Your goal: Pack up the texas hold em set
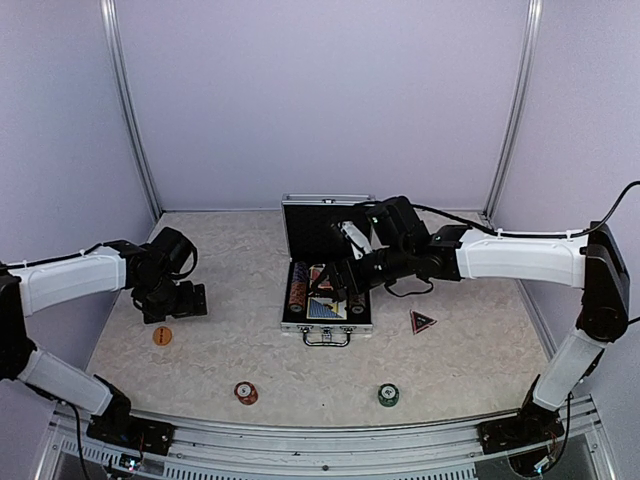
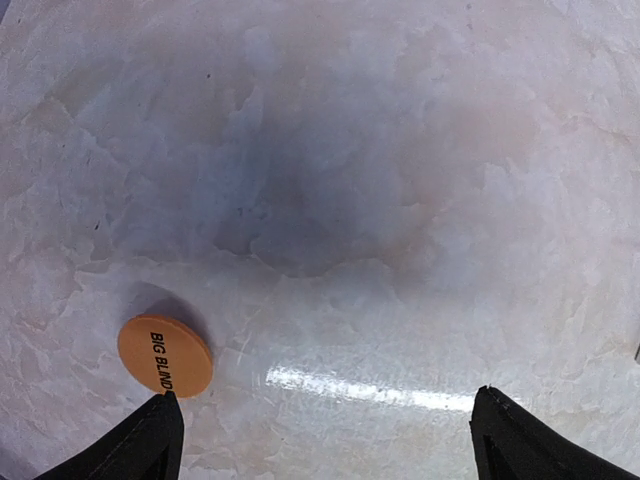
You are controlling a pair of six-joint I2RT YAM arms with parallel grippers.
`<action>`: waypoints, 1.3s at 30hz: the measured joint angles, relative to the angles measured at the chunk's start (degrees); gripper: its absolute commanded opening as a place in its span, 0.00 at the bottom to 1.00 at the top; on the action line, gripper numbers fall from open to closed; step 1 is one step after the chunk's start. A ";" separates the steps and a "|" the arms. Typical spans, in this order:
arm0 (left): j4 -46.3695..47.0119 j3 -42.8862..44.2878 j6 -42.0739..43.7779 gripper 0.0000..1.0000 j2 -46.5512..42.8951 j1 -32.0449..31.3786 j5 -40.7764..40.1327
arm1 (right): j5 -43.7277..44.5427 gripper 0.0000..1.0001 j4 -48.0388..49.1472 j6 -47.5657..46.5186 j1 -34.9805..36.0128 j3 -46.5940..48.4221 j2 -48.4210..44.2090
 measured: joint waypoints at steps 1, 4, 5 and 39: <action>-0.48 -0.04 -0.35 0.99 0.28 0.42 0.07 | 0.00 0.85 0.11 -0.15 0.00 0.00 0.00; -1.18 -0.50 -1.84 0.99 1.46 2.38 0.83 | 0.02 0.85 0.66 -0.63 0.00 -0.17 -0.04; -1.20 -0.83 -2.49 0.99 1.79 3.10 1.22 | 0.09 0.85 1.01 -0.76 0.00 -0.42 -0.15; 1.46 -6.01 -10.19 0.82 8.13 15.74 5.57 | 2.58 0.85 3.02 -3.65 0.00 -7.87 -5.66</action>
